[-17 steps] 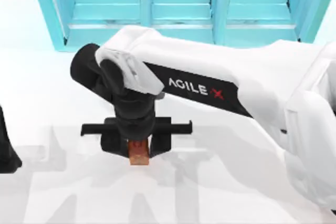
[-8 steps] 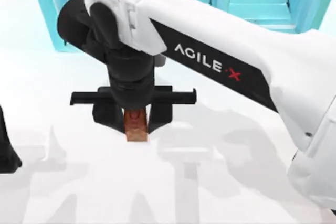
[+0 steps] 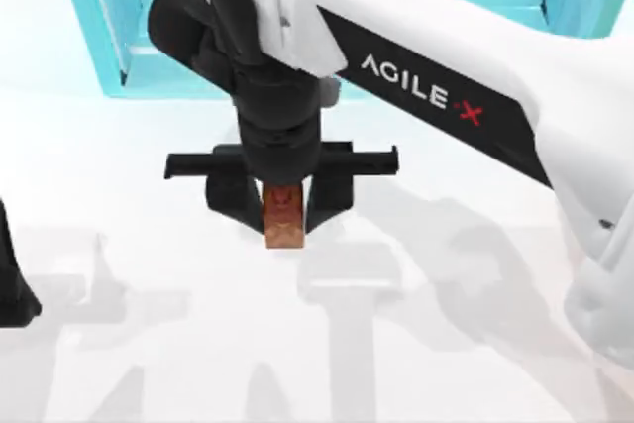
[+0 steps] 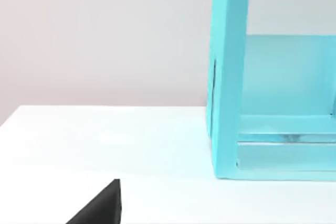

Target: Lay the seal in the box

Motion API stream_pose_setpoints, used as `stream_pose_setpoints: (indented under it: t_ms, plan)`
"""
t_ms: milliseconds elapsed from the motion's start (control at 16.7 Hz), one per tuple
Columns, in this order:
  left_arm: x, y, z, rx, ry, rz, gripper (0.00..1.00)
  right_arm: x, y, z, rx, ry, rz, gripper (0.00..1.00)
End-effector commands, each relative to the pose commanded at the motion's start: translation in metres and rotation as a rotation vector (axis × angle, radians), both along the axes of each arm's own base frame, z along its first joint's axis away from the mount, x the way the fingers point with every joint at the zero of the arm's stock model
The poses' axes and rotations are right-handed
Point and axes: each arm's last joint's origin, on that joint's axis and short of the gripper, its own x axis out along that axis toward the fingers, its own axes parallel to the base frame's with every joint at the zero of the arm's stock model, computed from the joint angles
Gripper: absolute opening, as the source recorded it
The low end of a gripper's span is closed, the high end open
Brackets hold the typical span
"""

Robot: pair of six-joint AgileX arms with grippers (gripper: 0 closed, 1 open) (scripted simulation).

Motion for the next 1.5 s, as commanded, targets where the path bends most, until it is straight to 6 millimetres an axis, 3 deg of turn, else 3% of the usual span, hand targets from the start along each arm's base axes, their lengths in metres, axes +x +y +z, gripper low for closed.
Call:
stream_pose_setpoints:
  t_ms: [120, 240, 480, 660, 840, 960, 1080, 1500]
  plan:
    - [0.0, 0.0, 0.0, 0.0, 0.0, 0.0, 1.0, 0.026, -0.035, 0.005, -0.003, 0.004, 0.0, 0.0]
    - [0.0, 0.0, 0.0, 0.0, 0.0, 0.0, 1.0, 0.055, -0.086, 0.012, -0.004, 0.007, 0.001, 0.0]
    - [0.0, 0.0, 0.0, 0.0, 0.0, 0.0, 1.0, 0.093, -0.226, 0.027, -0.001, 0.01, 0.005, 0.0]
    - [0.0, 0.0, 0.0, 0.0, 0.0, 0.0, 1.0, 0.084, -0.334, 0.035, 0.003, 0.008, 0.006, 0.0]
    - [0.0, 0.0, 0.0, 0.0, 0.0, 0.0, 1.0, 0.052, -0.412, 0.039, 0.006, 0.003, 0.005, 0.0]
    - [0.0, 0.0, 0.0, 0.0, 0.0, 0.0, 1.0, 0.031, -0.441, 0.04, 0.006, -0.001, 0.004, 0.0]
    - [0.0, 0.0, 0.0, 0.0, 0.0, 0.0, 1.0, 0.018, -0.455, 0.04, 0.005, -0.004, 0.003, 0.0]
    - [0.0, 0.0, 0.0, 0.0, 0.0, 0.0, 1.0, 0.016, -0.456, 0.036, 0.004, -0.003, 0.004, 0.0]
